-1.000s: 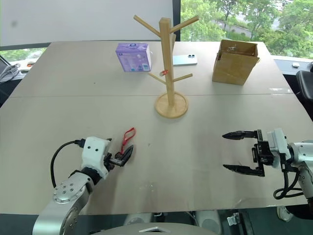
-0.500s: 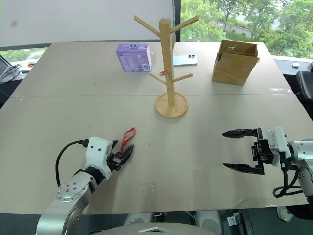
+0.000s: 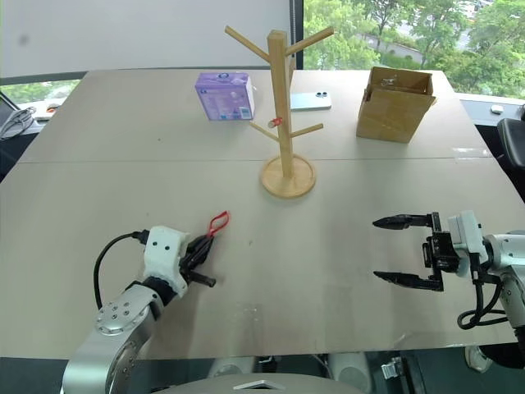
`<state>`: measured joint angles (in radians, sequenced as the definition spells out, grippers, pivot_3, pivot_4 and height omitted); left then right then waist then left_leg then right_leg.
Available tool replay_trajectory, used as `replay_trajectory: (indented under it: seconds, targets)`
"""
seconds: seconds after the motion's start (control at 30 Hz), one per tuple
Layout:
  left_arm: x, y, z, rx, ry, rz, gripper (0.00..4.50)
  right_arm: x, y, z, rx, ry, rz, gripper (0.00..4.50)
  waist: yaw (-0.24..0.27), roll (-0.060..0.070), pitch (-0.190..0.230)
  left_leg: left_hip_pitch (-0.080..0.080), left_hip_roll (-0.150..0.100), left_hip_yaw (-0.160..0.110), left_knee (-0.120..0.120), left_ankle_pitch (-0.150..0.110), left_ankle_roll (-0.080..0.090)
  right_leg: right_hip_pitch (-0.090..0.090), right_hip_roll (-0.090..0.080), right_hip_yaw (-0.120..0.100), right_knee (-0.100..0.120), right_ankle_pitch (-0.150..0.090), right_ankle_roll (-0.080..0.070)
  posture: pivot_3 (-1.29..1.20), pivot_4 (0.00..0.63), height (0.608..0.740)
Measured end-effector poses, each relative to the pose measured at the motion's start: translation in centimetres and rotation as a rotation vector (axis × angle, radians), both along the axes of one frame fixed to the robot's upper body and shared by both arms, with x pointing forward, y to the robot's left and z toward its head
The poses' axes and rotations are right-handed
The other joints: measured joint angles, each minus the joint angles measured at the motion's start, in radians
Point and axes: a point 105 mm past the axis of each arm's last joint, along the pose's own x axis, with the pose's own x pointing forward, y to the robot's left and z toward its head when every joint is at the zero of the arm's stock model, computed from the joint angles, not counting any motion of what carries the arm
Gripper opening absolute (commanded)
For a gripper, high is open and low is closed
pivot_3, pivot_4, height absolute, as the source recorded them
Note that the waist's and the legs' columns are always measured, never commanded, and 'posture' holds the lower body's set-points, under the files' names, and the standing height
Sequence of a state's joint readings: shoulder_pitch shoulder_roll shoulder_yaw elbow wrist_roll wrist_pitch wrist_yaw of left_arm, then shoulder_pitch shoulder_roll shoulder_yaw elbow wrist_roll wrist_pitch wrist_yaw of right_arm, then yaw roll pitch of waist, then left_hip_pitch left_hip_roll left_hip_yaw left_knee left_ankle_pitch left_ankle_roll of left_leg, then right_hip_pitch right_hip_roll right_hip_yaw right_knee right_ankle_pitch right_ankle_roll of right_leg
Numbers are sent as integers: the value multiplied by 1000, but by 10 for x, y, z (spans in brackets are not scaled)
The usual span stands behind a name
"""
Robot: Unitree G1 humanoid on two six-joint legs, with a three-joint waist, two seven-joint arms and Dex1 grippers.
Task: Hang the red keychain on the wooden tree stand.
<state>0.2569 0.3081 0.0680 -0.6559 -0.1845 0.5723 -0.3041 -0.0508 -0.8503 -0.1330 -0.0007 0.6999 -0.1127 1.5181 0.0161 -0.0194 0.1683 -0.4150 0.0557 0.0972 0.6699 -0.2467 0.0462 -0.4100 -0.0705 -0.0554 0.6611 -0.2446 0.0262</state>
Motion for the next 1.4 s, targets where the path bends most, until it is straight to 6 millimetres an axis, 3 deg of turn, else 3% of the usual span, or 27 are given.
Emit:
replay_trajectory:
  seconds: [0.13,0.3,0.5,0.9,1.1,1.4]
  targets:
    - [5,-20,37,-54,-198,-121,93,7,-1,13,10,-32,-15,4500,-1,0,0,0,0,0,0,0,0,0,0,0,0,0,0,0,150,740]
    - [1,-52,93,-129,-500,-315,93,22,-8,47,51,-53,-72,4500,1,0,0,0,0,0,0,0,0,1,0,0,0,0,0,0,150,740]
    - [8,-74,117,-184,-669,-412,93,34,-10,70,72,-75,-116,4500,0,0,0,0,-1,0,1,0,0,1,0,0,0,1,0,0,150,740]
    - [54,-81,110,-203,-661,-282,93,43,-13,75,50,-100,-163,4500,-1,0,0,0,-2,0,2,1,0,1,1,-1,0,1,1,0,150,740]
    - [64,-98,113,-211,-666,-314,93,44,-11,75,56,-108,-166,4500,1,0,0,-1,-2,0,2,1,-1,1,1,-1,0,1,1,0,150,740]
    - [76,-101,108,-217,-643,-312,93,43,-9,75,58,-112,-176,4500,-1,0,0,-1,-2,0,2,3,-4,1,1,-1,0,1,1,0,150,740]
